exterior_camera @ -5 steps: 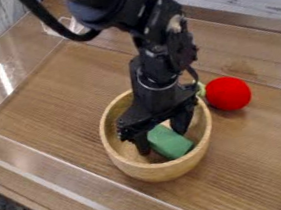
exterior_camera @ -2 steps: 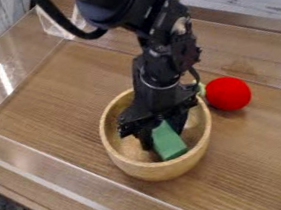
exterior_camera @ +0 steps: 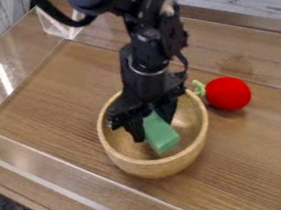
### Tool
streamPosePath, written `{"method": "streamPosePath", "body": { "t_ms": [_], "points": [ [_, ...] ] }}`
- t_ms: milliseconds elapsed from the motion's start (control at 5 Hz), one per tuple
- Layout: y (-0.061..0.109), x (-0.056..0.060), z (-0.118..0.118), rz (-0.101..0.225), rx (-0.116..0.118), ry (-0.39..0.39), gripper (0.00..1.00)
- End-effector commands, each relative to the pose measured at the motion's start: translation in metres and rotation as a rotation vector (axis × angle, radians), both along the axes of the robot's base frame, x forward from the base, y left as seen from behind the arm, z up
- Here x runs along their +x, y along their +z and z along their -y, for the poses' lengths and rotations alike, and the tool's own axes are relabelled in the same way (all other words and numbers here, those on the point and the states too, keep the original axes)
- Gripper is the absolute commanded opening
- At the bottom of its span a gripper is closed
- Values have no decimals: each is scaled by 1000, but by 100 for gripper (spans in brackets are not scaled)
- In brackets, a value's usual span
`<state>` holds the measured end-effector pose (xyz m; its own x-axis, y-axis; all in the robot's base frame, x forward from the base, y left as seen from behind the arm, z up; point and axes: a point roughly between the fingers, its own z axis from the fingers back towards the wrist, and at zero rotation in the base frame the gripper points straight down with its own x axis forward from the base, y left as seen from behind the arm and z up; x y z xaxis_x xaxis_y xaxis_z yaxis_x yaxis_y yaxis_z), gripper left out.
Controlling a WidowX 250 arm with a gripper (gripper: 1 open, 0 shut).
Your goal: Remove the green block from the brown bowl and put it on the table
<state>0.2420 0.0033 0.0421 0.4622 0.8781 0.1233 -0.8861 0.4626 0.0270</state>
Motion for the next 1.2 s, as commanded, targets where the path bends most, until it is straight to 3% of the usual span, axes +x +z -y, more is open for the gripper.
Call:
{"method": "streamPosePath", "body": {
  "t_ms": [0,200,600,800,1000],
  "points": [
    [18,4,-4,61,-11,46,0],
    [19,-2,-6,56,-10,78,0],
    [18,-11,29,44,-8,-24,0],
    [46,-10,35,62,12,-79,0],
    [79,-4,51,96,26,-199,0]
  ]
}}
